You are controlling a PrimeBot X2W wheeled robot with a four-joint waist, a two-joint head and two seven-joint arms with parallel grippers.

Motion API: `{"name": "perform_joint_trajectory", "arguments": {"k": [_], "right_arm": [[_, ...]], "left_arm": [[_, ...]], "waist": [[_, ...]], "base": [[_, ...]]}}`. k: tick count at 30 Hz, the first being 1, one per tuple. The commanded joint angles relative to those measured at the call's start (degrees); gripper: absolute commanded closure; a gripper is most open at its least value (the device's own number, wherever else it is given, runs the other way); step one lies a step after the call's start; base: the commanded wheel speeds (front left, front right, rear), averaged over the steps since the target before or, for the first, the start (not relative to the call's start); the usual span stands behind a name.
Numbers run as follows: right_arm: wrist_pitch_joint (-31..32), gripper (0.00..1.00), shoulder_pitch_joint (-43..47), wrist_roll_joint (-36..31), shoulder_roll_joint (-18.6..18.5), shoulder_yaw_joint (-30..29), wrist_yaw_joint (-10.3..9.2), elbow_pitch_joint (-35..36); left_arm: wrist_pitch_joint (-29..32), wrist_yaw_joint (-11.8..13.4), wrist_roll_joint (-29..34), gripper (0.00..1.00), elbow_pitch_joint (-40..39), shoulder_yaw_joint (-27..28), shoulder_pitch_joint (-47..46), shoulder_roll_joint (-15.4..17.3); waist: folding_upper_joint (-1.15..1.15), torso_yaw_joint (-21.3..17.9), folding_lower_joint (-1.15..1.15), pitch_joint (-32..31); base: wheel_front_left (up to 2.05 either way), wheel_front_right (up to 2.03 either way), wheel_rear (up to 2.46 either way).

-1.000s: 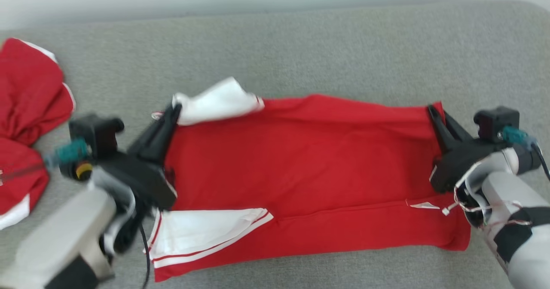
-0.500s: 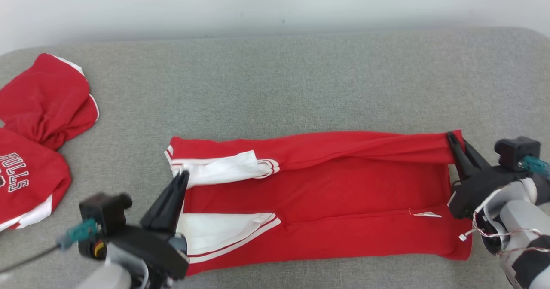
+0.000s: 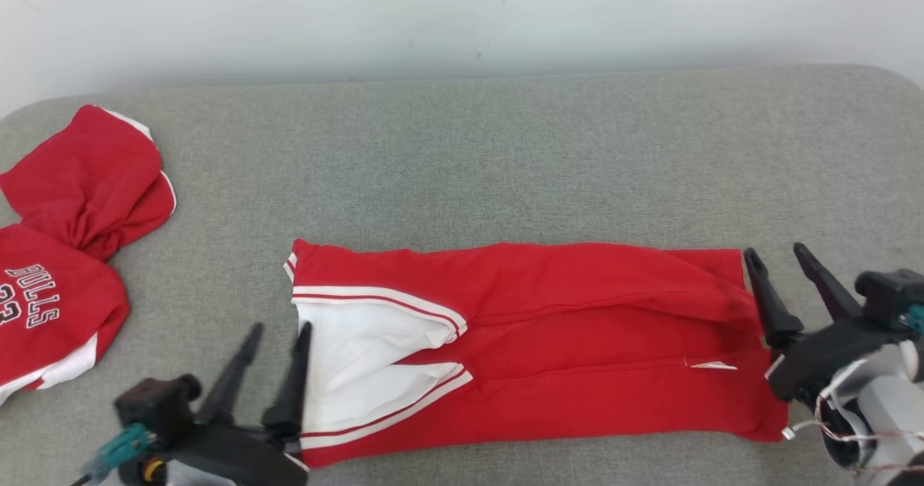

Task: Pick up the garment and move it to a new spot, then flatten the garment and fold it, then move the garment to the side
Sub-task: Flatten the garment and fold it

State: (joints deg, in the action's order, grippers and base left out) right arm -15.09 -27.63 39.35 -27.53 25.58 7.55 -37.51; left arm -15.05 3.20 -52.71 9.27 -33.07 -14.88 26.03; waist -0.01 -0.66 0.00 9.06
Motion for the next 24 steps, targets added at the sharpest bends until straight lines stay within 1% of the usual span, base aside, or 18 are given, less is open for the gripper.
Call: {"name": "perform_joint_trajectory", "arguments": {"k": [1,4,8,10,13,18,21,24], "right_arm": [[-0.07,0.00,1.82,-0.39,-0.67,-0.95,-0.14,1.08],[-0.07,0.00,3.51,-0.54,-0.90,-2.45,-0.14,1.55],[0.52,0.00,4.17,-0.35,0.08,-3.15,-0.14,-0.01],[1.08,0.00,3.94,-0.61,0.72,-3.25,-0.14,-1.08],[2.25,0.00,3.15,-0.28,2.14,-3.62,-0.14,-3.43],[3.21,0.00,2.36,0.06,4.47,-3.83,-0.14,-7.50],[3.27,0.00,1.78,0.71,5.63,-4.03,-0.14,-9.78],[4.02,0.00,1.51,1.17,6.72,-3.67,-0.14,-12.74]], "left_arm": [[-0.16,-0.09,2.25,0.00,-0.78,2.68,1.60,-0.98],[-0.16,0.39,9.13,0.00,-2.73,9.45,3.95,-2.90],[-0.17,0.40,18.81,0.00,-5.89,18.25,7.47,-7.32],[-0.17,-0.20,23.01,0.00,-7.17,21.56,9.51,-9.64],[-0.17,-1.74,27.60,0.00,-7.97,26.20,11.73,-13.08],[-0.17,-5.56,32.90,0.00,-7.86,32.97,14.17,-18.12],[-0.17,-7.51,35.23,0.00,-7.01,36.00,15.29,-20.21],[-0.17,-8.86,36.94,0.00,-6.38,37.70,15.59,-21.56]], "waist": [[0.01,-0.22,0.00,-0.18],[0.01,-0.41,0.00,-0.30],[0.01,-0.12,0.00,-0.39],[0.01,0.22,0.00,-0.46],[0.01,0.67,0.00,-0.58],[0.01,1.65,0.00,-0.76],[0.01,2.00,0.00,-0.89],[0.01,2.28,0.00,-1.07]], "base": [[0.00,0.00,0.00],[0.00,0.00,0.00],[0.00,0.00,0.00],[0.00,0.00,0.00],[0.00,0.00,0.00],[0.00,0.00,0.00],[0.00,0.00,0.00],[0.00,0.00,0.00]]}}
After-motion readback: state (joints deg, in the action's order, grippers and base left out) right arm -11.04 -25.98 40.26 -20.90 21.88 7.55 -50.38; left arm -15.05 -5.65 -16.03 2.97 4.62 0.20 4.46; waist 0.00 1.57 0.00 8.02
